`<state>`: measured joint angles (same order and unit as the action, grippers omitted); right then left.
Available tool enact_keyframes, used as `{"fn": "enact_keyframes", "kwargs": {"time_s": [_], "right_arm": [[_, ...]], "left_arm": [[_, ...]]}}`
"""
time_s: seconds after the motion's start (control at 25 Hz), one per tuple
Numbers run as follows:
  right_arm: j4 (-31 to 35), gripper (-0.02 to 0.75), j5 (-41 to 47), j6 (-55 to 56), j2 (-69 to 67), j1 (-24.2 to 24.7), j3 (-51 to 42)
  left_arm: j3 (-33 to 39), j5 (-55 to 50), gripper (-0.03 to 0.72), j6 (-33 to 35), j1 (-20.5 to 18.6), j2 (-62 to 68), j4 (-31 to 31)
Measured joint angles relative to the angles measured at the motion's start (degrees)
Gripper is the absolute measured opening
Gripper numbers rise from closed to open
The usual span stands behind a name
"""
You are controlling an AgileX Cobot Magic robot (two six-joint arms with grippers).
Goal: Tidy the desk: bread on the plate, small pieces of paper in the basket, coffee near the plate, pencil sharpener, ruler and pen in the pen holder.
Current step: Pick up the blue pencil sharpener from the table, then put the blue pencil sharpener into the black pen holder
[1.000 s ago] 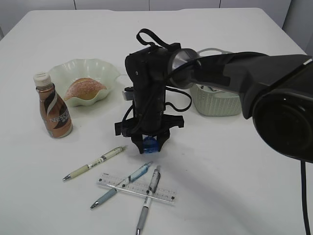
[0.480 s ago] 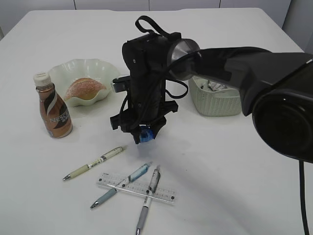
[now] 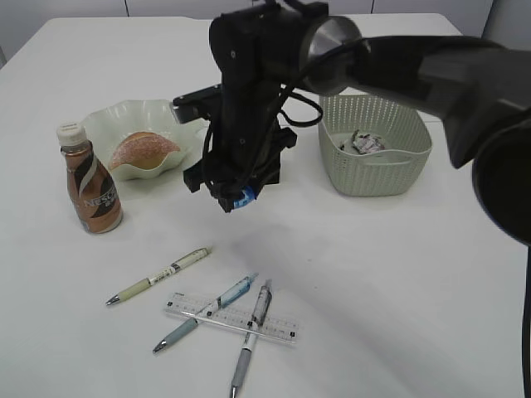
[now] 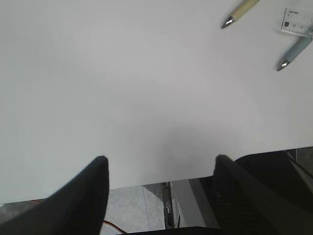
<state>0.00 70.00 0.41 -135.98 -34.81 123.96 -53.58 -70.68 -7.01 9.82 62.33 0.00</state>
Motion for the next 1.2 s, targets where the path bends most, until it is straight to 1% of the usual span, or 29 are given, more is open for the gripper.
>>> {"fn": "enact_keyframes", "kwargs": {"time_s": [0.2, 0.28, 0.36, 0.44, 0.56, 0.76, 0.84, 0.92, 1.2], "right_arm": [[2.6, 0.312, -1.0, -6.4, 6.5, 0.0, -2.3], [2.7, 0.312, -3.9, -8.0, 10.1, 0.0, -4.8], [2.7, 0.312, -8.9, -8.9, 13.9, 0.0, -9.5], [2.7, 0.312, -15.1, -9.4, 18.1, 0.0, -15.7], [2.2, 0.312, -27.4, -9.5, 25.3, 0.0, -27.9], [2.2, 0.311, -51.7, -9.1, 34.0, 0.0, -50.4], [2.2, 0.311, -59.9, -8.9, 35.5, 0.2, -55.5], [2.2, 0.311, -65.9, -8.9, 35.9, 0.4, -57.8], [2.2, 0.311, -81.7, -10.7, 36.0, 0.8, -58.2]], "left_arm": [[0.0, 0.0, 0.486, 0.0, 0.0, 0.0, 0.0], [0.0, 0.0, 0.486, 0.0, 0.0, 0.0, 0.0], [0.0, 0.0, 0.486, 0.0, 0.0, 0.0, 0.0], [0.0, 0.0, 0.486, 0.0, 0.0, 0.0, 0.0], [0.0, 0.0, 0.486, 0.0, 0.0, 0.0, 0.0], [0.0, 0.0, 0.486, 0.0, 0.0, 0.0, -0.3], [0.0, 0.0, 0.486, 0.0, 0.0, 0.0, -0.3], [0.0, 0.0, 0.486, 0.0, 0.0, 0.0, -0.6], [0.0, 0.0, 0.486, 0.0, 0.0, 0.0, -1.8]]}}
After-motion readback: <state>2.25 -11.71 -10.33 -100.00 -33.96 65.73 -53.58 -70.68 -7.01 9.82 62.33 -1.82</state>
